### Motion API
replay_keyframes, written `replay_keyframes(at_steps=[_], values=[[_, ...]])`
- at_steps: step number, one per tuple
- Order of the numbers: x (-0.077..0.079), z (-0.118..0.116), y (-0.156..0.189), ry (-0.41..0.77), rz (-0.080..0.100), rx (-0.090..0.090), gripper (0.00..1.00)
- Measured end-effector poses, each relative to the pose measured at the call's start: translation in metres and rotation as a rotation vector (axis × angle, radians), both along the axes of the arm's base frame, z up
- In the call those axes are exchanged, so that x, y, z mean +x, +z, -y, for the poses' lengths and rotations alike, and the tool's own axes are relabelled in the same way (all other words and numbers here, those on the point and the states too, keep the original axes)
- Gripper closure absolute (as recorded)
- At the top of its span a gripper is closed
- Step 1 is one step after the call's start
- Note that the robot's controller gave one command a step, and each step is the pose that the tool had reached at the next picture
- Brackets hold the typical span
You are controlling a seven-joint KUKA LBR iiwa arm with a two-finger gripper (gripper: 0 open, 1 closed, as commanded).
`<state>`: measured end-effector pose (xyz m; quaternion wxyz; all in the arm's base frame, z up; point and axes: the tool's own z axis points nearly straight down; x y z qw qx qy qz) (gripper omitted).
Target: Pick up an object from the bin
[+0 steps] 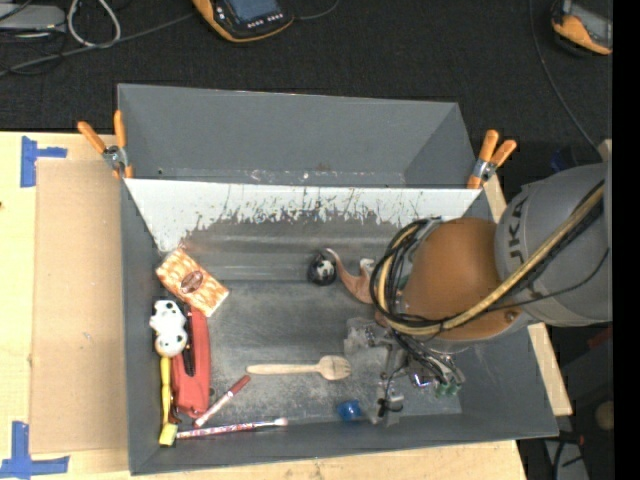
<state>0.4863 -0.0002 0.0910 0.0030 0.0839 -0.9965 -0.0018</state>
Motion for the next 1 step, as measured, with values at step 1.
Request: replay_keyframes(at_steps=[1], values=[[0.0063,-0.0422,-0.0204,-0.045,0.010,0.000,0.00]])
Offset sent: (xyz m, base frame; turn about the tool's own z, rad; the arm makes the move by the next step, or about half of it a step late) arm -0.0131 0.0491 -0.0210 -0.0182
